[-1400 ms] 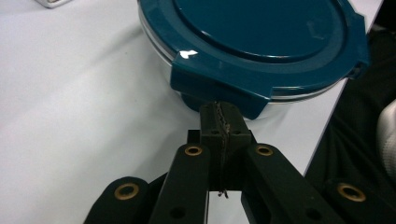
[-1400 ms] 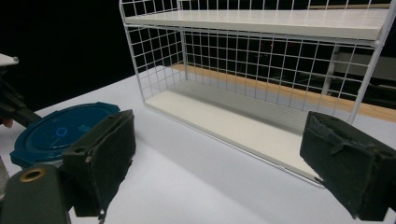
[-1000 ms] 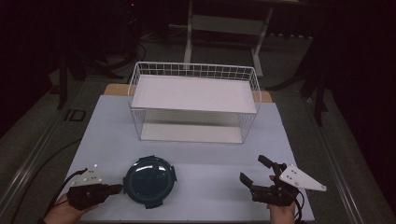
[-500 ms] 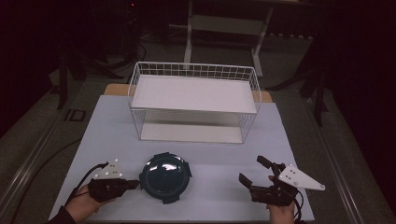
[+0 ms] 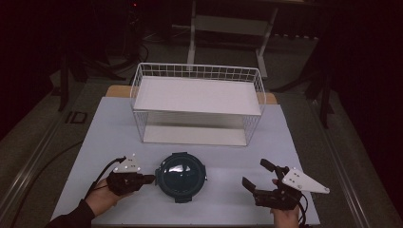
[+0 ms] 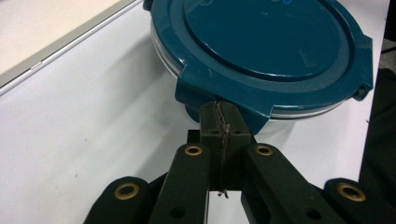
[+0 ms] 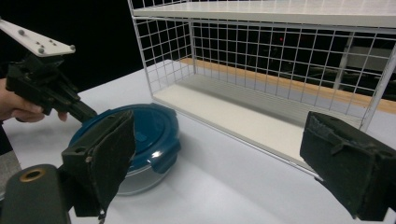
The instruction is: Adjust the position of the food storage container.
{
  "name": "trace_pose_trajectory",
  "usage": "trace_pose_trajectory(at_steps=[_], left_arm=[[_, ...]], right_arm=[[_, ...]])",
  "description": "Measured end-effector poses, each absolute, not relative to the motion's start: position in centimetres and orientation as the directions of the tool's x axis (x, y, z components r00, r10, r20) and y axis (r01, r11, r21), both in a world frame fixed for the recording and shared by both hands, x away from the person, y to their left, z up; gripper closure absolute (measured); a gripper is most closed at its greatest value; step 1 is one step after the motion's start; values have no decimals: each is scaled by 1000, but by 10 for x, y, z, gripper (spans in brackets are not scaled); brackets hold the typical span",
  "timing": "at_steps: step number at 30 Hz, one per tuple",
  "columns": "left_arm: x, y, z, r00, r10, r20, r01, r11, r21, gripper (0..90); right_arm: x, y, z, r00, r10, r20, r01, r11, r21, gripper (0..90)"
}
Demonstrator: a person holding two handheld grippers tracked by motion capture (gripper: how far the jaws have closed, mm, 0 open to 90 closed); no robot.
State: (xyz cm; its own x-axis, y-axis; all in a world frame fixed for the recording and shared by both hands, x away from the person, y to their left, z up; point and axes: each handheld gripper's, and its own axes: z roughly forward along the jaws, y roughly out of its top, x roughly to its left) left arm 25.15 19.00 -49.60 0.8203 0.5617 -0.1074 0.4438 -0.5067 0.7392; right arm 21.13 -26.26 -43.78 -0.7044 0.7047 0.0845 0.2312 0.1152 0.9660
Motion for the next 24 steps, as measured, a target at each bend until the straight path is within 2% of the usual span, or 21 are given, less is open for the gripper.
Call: trace_pose_trajectory(at_steps=[15,21,24], left_arm=[[250,184,-497,815,576,-64,447,-554,702,899],[256,167,-503,838,543,-54,432,-600,673,899],[260,159,-504,833,550,-65,440,-587,680,898]], right_arm=[[212,-265,-438,-704,705,88,234,113,966,103],[212,-263,-440,-707,702,85,237,123,964,103],[212,-263,-440,-708,701,88,240,122,963,103]])
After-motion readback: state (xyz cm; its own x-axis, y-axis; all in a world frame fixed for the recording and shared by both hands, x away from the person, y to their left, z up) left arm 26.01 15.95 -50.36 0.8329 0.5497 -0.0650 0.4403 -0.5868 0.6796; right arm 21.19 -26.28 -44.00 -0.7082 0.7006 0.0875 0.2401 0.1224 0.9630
